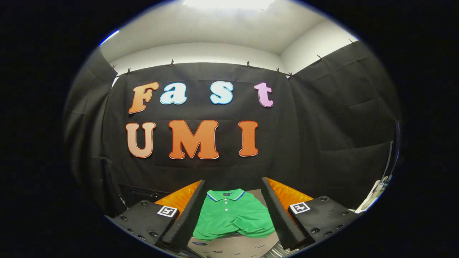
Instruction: Put the clothes into the washing machine and then close the washing machine lid.
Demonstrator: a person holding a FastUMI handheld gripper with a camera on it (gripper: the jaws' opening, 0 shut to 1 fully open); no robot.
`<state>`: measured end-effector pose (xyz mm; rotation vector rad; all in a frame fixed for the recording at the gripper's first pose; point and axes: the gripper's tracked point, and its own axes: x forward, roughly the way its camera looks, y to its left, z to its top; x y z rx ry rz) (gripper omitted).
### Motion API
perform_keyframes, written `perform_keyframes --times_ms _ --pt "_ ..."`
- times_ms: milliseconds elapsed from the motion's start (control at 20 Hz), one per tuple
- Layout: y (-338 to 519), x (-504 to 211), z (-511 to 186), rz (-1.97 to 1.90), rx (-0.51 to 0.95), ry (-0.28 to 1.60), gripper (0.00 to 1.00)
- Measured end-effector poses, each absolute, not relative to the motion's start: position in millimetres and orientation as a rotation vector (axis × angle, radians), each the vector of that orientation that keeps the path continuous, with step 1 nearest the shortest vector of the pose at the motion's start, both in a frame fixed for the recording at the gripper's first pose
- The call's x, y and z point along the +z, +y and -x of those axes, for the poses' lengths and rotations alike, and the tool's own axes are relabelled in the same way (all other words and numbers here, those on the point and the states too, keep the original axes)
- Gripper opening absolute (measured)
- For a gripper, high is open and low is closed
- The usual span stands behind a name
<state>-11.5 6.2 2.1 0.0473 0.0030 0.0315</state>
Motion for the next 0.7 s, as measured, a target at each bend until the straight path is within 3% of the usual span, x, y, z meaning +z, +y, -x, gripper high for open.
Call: perform_keyframes --times_ms 400,700 --pt "17 3 -5 -0.037 0.073 0.041 0.98" --pt "32 -8 -63 -0.011 0.176 0.215 0.98"
